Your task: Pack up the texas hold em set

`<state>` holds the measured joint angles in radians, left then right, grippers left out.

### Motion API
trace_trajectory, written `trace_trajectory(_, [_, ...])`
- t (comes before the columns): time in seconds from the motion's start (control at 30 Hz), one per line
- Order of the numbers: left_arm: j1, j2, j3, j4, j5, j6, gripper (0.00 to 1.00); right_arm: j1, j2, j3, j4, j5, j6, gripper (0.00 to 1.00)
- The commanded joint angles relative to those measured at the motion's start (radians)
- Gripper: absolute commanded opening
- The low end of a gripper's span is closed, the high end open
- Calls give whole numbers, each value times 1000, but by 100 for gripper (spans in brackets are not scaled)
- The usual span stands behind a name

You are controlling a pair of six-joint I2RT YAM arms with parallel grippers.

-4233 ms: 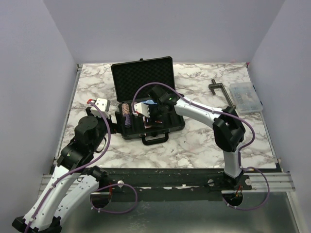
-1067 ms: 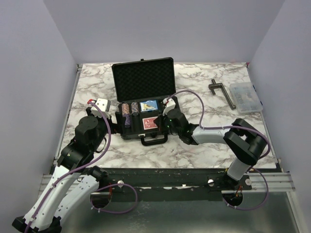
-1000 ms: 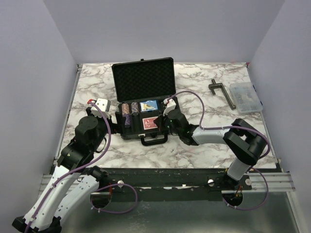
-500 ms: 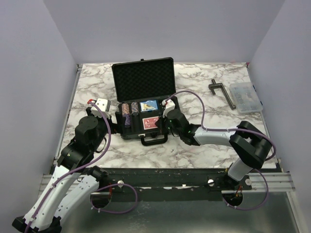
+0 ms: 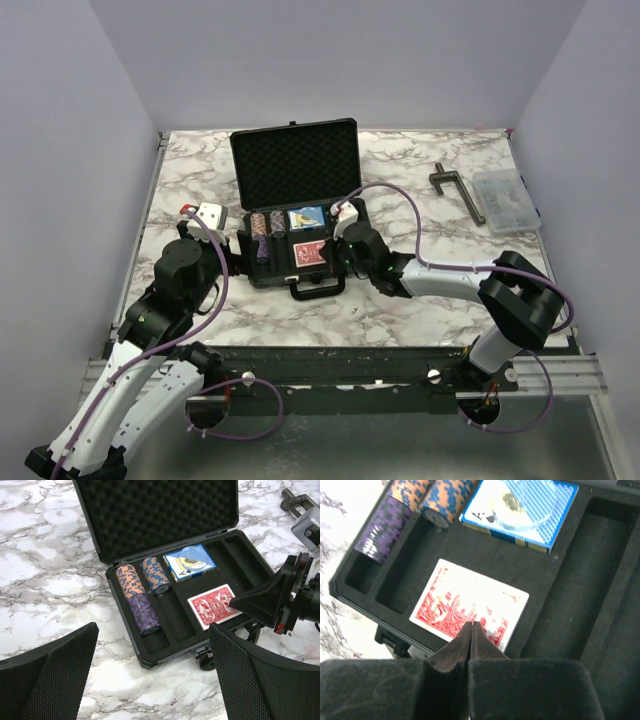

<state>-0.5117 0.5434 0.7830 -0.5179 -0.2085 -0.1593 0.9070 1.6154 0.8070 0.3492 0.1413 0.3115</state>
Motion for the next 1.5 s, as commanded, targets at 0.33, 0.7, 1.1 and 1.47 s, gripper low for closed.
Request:
trace_trajectory(0.33, [2, -4, -11, 8, 1, 9, 91, 7, 116, 9, 86, -17, -9, 1])
trace_trajectory(0.7, [2, -7, -10, 6, 6, 9, 91, 7, 50, 51, -26, 68, -48, 31])
trace_trajectory(1.1, [2, -12, -12, 6, -6, 9, 91, 5, 148, 546, -267, 412, -91, 100])
trace_trajectory(1.47, [2, -14, -13, 6, -11, 10, 91, -150, 254, 842, -373, 366, 345, 99])
